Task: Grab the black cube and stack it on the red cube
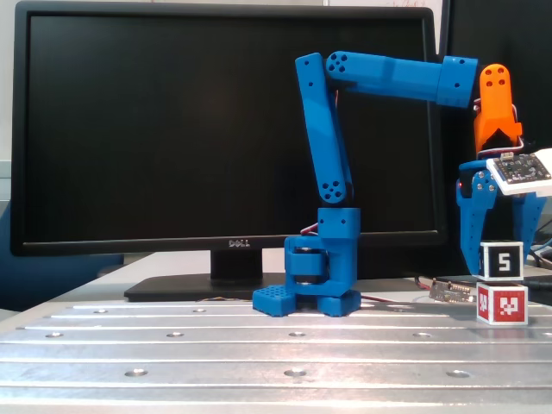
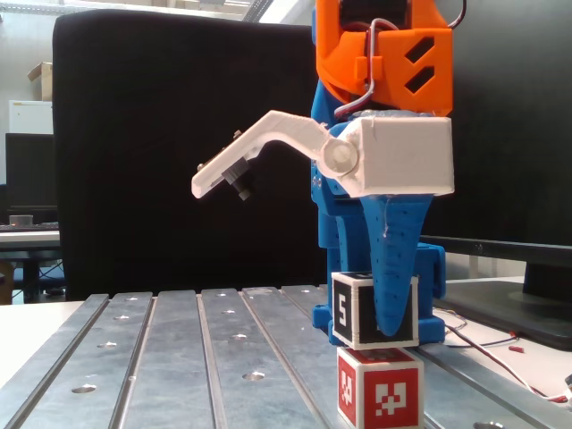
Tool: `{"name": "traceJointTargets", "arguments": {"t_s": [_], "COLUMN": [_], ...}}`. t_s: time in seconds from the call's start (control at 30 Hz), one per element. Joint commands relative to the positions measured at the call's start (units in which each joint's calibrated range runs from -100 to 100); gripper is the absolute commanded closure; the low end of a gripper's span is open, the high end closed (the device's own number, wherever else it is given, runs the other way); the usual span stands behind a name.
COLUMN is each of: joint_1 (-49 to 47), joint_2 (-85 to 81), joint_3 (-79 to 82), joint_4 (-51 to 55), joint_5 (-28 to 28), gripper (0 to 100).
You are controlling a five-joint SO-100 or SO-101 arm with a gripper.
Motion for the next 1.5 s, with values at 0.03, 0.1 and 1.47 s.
{"name": "traceJointTargets", "arguments": {"t_s": [0.03,0.1,1.47], "joint_1": [0.4,0.4,-0.3], "joint_2": [-0.2,-0.2,-0.2], "joint_3": [-0.5,-0.5,0.7], "joint_4": [-0.5,-0.5,-0.6], "joint_5": [-0.3,-0.3,-0.3], "gripper": [83,83,82]}}
